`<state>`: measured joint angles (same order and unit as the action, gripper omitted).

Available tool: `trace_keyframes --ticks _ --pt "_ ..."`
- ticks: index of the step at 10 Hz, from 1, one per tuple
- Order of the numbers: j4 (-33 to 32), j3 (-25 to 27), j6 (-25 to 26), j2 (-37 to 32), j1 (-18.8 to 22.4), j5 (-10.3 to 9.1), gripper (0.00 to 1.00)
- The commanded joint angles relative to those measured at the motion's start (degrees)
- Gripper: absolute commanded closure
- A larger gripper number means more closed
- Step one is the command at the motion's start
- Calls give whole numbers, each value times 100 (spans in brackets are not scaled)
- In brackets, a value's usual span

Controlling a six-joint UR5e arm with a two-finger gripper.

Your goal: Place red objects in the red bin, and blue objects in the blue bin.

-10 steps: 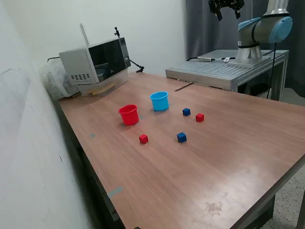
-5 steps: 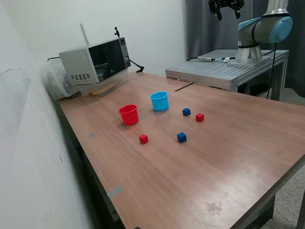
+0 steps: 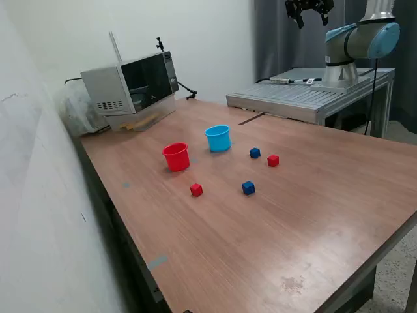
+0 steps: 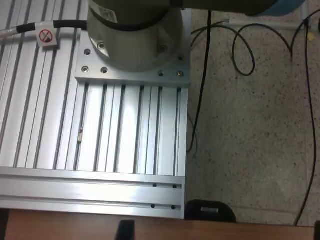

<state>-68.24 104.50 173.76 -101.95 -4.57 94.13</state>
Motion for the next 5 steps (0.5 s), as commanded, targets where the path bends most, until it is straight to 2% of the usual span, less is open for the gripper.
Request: trace_keyframes --ticks 1,3,5 --pt "-5 0 0 0 0 0 0" --pt "-13 -9 17 0 0 0 0" --pt "-127 -271 0 131 87 -61 0"
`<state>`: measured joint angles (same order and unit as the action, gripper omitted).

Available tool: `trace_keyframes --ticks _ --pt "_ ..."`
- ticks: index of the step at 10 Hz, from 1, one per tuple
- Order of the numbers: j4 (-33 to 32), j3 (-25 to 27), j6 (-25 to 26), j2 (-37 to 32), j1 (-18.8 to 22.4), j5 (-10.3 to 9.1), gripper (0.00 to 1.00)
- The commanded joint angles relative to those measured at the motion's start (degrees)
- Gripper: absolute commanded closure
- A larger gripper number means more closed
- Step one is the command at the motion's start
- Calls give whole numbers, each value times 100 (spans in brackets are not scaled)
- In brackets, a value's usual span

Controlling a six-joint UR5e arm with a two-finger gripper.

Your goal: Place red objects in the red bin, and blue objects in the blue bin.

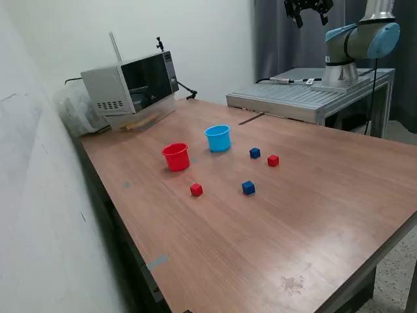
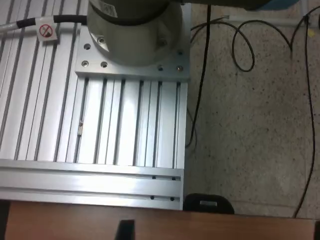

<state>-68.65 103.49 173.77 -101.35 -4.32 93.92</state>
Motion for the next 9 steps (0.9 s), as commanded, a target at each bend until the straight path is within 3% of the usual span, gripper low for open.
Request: trace_keyframes --ticks 1,2,6,9 --pt "-774 -432 8 359 211 -362 0" --pt "-1808 -600 -1 892 412 -800 0" --pt "-3503 -943 -1 1871 388 -814 0" --pt "-4602 -839 43 2373 152 -831 0"
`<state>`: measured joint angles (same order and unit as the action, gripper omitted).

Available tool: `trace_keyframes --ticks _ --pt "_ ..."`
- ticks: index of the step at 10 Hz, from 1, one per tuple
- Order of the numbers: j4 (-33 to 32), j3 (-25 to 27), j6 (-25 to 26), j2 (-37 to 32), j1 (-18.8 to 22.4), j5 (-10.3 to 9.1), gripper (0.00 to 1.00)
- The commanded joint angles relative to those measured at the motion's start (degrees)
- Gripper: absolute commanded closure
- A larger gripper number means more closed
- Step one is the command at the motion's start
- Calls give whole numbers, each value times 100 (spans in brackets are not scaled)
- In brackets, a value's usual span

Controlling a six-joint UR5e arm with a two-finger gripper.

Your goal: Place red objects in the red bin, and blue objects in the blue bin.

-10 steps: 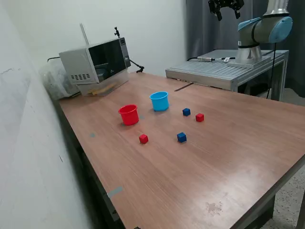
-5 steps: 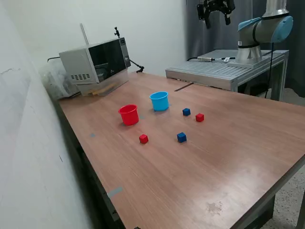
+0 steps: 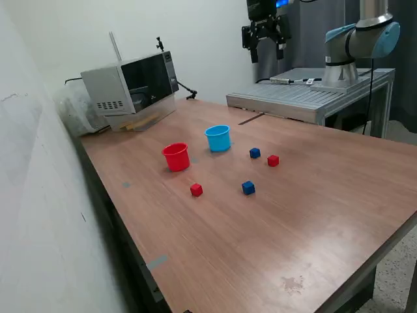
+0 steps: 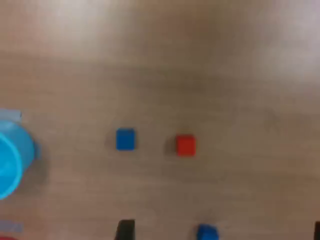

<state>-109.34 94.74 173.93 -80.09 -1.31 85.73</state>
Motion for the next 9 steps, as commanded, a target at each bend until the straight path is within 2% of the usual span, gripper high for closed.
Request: trace_keyframes --ticks 1,2,4,6,9 --pt "-979 323 297 483 -150 14 0" --pt "-1358 474 491 616 -159 23 0" --pt "-1441 449 615 784 -167 102 0" --pt "-1424 423 651 1038 -403 338 0" --pt "-1659 432 599 1767 -431 304 0"
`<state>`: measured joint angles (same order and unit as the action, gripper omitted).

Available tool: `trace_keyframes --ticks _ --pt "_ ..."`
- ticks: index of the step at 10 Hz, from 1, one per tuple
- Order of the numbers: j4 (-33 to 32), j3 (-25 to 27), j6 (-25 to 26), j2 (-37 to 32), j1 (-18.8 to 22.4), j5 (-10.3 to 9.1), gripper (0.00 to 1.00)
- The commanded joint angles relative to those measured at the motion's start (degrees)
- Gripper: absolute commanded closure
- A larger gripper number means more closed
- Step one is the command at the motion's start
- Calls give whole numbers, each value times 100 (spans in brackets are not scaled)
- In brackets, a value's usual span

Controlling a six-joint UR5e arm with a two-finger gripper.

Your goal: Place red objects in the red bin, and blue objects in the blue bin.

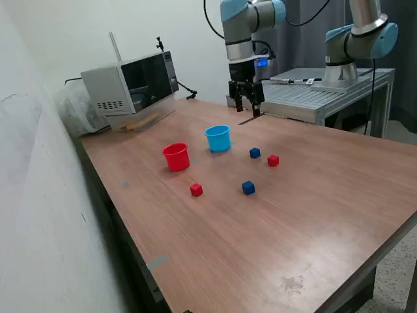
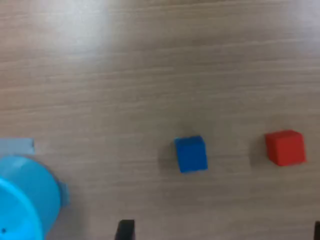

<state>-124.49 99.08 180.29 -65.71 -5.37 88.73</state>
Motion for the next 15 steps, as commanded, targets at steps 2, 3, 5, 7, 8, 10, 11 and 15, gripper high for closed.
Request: trace_keyframes --ticks 2,3,5,7,8,10,11,15 --pt "-154 -21 -238 698 -8 4 0" --pt "-207 -21 -318 874 1 4 0" --pt "-408 -12 -432 1130 1 13 0" --pt "-444 -29 -442 1201 -26 13 0" --pt "-444 -38 -442 1201 -26 13 0" --pt "-471 -47 -450 1227 -17 13 0" --pt "-471 -65 -459 1254 -17 4 0" --pt "-444 -100 -617 1289 -26 13 100"
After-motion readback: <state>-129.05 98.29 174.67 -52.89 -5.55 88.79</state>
